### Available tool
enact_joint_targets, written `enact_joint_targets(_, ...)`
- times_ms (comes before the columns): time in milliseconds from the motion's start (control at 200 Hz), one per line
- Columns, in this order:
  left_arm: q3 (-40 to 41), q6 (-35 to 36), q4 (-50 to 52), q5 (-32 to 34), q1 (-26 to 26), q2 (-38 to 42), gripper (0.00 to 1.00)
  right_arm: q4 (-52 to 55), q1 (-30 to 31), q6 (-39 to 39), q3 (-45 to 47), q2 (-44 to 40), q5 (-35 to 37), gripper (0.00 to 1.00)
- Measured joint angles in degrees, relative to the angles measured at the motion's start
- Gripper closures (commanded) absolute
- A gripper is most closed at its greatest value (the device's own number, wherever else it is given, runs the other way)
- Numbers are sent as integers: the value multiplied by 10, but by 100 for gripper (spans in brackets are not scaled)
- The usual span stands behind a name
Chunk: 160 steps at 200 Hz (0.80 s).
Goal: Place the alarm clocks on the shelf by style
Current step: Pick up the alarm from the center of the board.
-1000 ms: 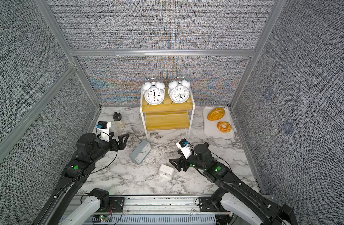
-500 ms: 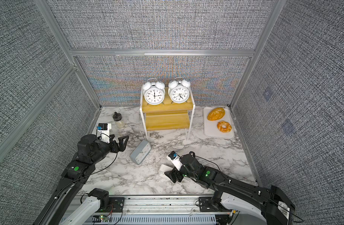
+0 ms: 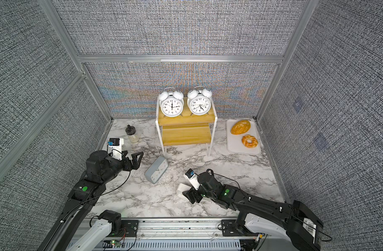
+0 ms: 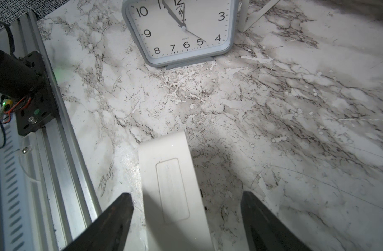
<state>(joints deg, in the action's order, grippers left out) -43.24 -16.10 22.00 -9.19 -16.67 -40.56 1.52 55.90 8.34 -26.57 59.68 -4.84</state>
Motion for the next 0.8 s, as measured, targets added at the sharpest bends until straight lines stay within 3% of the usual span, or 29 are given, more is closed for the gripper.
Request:
enact_joint_targets(260, -1, 0, 0, 0, 0, -13, 0, 1, 1, -2, -12, 19, 0, 26)
enact_joint_targets(651, -2, -4, 0, -4, 0, -17, 0, 13, 2, -8, -31, 47, -2, 26)
enact_joint_targets(801, -2, -4, 0, -4, 0, -17, 0, 17, 2, -10, -35, 57, -2, 35)
